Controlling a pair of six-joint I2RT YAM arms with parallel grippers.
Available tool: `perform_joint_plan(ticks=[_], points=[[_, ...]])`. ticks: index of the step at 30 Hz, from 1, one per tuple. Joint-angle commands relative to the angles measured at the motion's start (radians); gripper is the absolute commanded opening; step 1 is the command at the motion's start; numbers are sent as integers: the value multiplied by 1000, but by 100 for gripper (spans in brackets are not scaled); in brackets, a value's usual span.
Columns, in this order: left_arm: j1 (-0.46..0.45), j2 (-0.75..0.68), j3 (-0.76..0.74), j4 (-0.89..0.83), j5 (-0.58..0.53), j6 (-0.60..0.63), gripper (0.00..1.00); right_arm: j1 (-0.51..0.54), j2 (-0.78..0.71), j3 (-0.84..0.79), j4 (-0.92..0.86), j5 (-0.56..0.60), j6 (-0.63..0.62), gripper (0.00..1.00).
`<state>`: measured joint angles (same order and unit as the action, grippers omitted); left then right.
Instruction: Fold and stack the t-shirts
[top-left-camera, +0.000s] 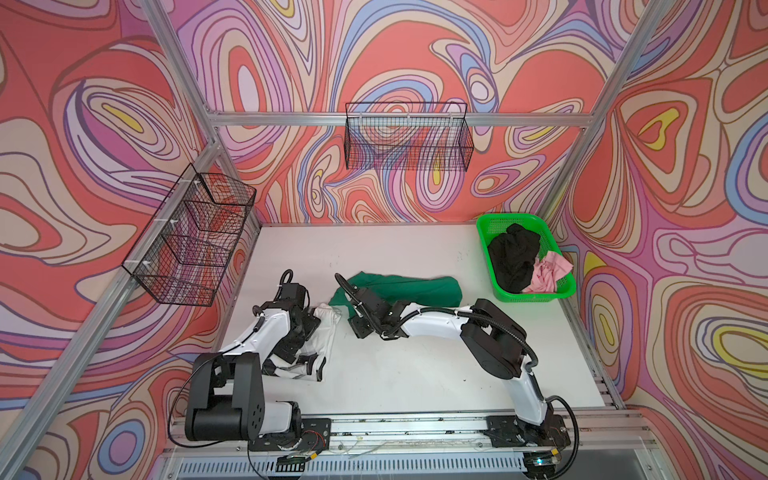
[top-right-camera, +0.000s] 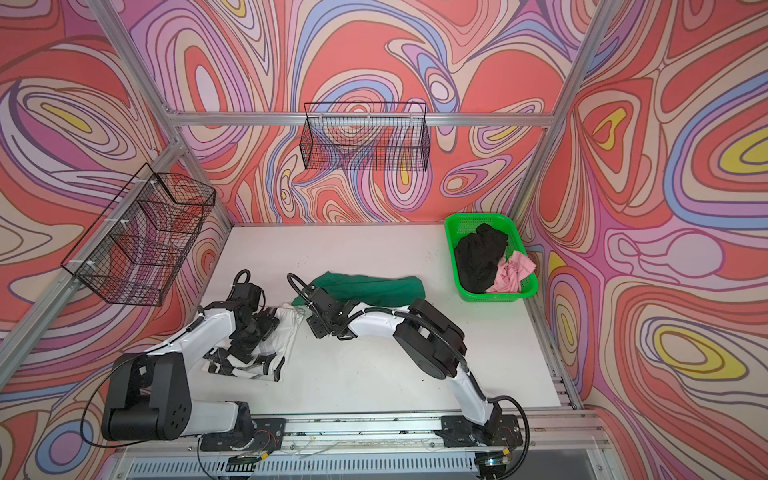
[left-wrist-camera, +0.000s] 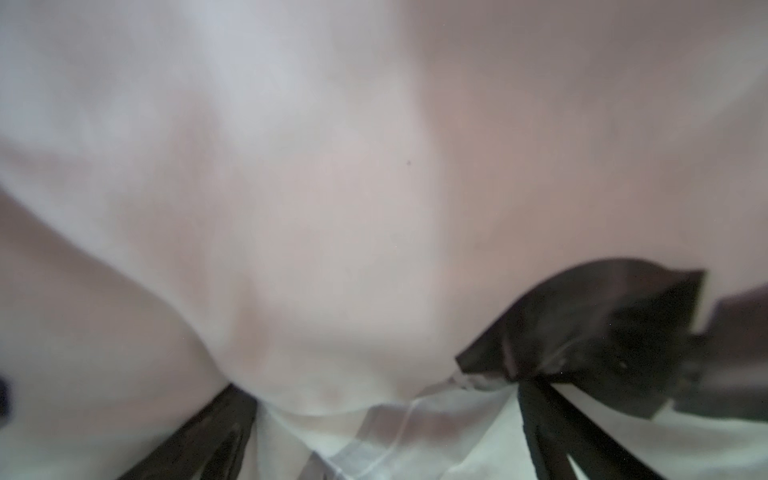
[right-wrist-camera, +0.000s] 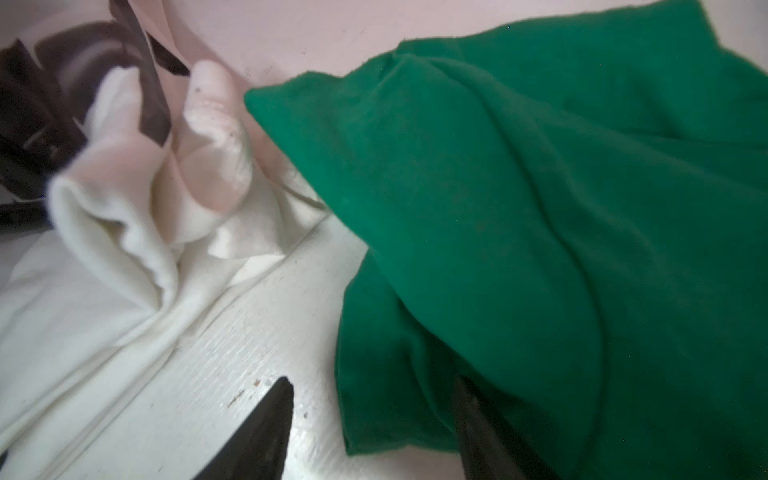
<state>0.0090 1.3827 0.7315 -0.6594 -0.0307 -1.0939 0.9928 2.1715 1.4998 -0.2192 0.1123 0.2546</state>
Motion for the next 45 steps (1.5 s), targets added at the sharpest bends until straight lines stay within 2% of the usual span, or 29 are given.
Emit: perform_joint_plan(ticks=[1, 4, 7, 8, 10, 11, 15, 20, 29, 34, 38, 41, 45], points=[[28, 21, -35, 84, -25, 6, 100, 12, 60, 24, -12, 46, -22, 61], [31, 0, -28, 92, -14, 19, 100, 11, 85, 35, -23, 92, -27, 55], [31, -24, -2, 62, 28, 33, 100, 7, 99, 61, -56, 101, -40, 34], [31, -43, 6, 47, 34, 38, 100, 8, 94, 66, -62, 102, -44, 21], [31, -93, 24, 12, 36, 48, 100, 4, 63, 59, -68, 113, -49, 3], [31, -124, 34, -7, 32, 52, 100, 1, 38, 54, -70, 117, -50, 0], [31, -265, 80, -64, -6, 87, 100, -24, -102, 50, -111, 130, -60, 0], [31, -352, 133, -102, -50, 147, 100, -47, -336, 83, -191, 105, -78, 0], [8, -355, 178, -45, 103, 293, 100, -219, -549, 316, -445, -98, -68, 0], [-127, -387, 163, 92, 131, 355, 100, -256, -557, 490, -535, -157, -71, 0], [-243, -413, 112, 276, 214, 388, 100, -257, -567, 532, -552, -174, -54, 0], [-364, -443, 70, 371, 154, 432, 100, -257, -580, 540, -558, -181, -45, 0], [-468, -462, 33, 420, 46, 470, 100, -257, -601, 548, -566, -173, -44, 0]])
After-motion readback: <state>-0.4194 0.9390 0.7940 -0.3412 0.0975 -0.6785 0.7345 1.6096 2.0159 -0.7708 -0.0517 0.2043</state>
